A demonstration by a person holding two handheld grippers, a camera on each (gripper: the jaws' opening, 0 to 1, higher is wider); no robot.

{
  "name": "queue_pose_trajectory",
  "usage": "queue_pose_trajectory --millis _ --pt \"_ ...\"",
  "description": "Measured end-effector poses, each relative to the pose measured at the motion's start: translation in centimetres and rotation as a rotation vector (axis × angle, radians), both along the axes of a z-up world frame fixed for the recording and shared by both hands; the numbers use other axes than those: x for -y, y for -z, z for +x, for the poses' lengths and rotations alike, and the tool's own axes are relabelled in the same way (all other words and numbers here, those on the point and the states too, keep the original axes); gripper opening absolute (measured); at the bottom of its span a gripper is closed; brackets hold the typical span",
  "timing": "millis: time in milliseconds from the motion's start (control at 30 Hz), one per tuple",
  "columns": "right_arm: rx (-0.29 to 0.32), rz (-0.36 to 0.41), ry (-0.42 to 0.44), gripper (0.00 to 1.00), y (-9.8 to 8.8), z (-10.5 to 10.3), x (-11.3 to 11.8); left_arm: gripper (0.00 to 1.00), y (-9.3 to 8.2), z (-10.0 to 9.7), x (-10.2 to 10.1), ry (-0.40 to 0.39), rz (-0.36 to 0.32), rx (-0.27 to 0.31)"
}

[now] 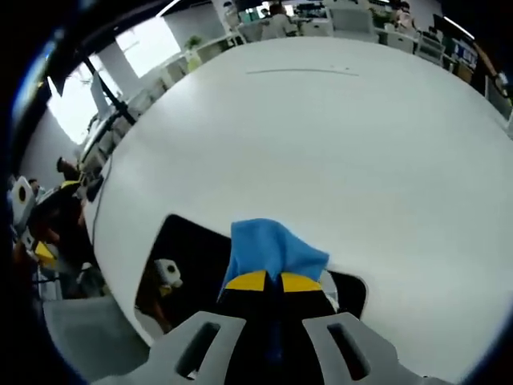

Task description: Wipe the mirror surface with the cleaning cloth until all visible marks leave the cleaned area.

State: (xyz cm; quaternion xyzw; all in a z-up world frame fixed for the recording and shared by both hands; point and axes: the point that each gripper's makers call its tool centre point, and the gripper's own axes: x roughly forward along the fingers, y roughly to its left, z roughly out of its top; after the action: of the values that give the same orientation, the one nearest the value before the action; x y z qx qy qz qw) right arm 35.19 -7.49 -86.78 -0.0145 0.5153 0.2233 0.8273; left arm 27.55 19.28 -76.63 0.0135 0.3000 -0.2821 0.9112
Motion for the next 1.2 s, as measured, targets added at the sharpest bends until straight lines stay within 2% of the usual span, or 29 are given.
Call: queue_pose_trajectory --millis 233,533,667,867,1167,1200 --pt "0.007 -0.017 -0.004 0.00 0.0 0.0 -0.1 1.00 0.0 -0.1 0.2 0.004 -0.002 0.002" --pt "0.021 0.003 0.030 0.00 0.0 -0.5 0.0 1.00 -0.3 -0.1 0.6 0.016 0.001 0.007" --pt "0.036 0.020 0.061 0.00 -0.1 -1.3 0.2 1.00 -0.4 -0.1 0.6 0.019 0.000 0.011" --pt "0.061 0.014 0.057 0.00 0.0 -2.8 0.5 1.00 -0.4 -0.2 0.7 0.029 0.004 0.011" --pt "0.056 0.020 0.055 0.00 -0.1 -4.7 0.8 1.00 -0.5 -0.2 0.7 0.041 0.009 0.014" --pt "0.052 0.021 0.056 0.00 -0.1 -4.9 0.8 1.00 -0.6 -0.2 0.8 0.049 0.009 0.034"
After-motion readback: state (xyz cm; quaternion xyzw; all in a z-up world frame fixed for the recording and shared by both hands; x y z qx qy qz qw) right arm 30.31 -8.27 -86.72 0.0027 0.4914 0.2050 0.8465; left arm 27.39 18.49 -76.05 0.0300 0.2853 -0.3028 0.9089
